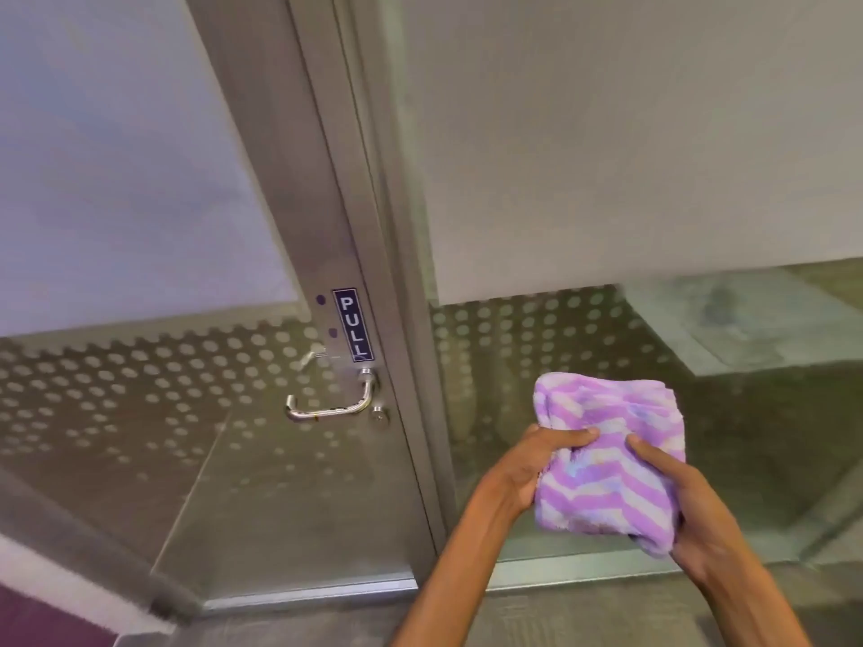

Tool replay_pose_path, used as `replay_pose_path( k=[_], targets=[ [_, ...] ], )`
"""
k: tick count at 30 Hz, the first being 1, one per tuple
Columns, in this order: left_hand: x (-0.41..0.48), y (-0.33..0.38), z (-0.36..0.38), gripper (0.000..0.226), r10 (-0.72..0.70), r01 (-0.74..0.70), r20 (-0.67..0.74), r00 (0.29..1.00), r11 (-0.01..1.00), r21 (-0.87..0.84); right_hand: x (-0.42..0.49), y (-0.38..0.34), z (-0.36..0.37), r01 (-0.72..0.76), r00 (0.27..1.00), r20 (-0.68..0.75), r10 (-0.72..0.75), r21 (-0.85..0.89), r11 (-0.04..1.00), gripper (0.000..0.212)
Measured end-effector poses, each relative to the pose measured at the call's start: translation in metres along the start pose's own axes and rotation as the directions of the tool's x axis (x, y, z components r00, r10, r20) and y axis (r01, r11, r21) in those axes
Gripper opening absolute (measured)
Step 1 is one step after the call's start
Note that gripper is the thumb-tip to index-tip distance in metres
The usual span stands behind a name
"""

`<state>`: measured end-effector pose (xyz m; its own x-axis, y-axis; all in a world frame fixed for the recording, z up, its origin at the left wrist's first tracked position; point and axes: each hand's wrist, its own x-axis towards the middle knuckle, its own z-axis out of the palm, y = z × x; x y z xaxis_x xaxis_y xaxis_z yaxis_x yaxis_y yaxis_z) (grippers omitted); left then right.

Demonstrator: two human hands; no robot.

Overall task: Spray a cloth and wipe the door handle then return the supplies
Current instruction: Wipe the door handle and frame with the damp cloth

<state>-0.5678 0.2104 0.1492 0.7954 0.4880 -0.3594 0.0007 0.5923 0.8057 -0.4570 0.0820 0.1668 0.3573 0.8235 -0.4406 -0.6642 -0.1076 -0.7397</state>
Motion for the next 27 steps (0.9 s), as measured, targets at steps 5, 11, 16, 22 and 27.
replay_pose_path(
  k=[5,11,16,22,27],
  targets=[
    [-0.052,0.022,-0.038,0.048,0.080,-0.082,-0.105,0.991,0.996,-0.018,-0.007,0.021,0.059,-0.132,0.979,0.167,0.115,0.092,0.987,0.034],
    [-0.095,0.029,-0.076,0.039,0.137,-0.148,-0.182,0.974,0.988,-0.046,-0.014,0.041,0.110,-0.262,0.919,0.335,0.209,0.121,0.957,0.036],
    [-0.130,0.036,-0.110,0.058,0.236,-0.255,-0.285,0.929,0.967,-0.029,-0.015,0.061,0.153,-0.355,0.854,0.439,0.278,0.102,0.929,0.041],
    [-0.163,0.072,-0.147,0.048,0.307,-0.326,-0.307,0.901,0.945,-0.010,-0.008,0.079,0.205,-0.343,0.852,0.451,0.267,0.094,0.934,0.047],
    [-0.174,0.104,-0.186,0.039,0.322,-0.308,-0.356,0.877,0.946,0.097,0.008,0.101,0.249,-0.272,0.891,0.415,0.183,0.166,0.948,0.046]
  ],
)
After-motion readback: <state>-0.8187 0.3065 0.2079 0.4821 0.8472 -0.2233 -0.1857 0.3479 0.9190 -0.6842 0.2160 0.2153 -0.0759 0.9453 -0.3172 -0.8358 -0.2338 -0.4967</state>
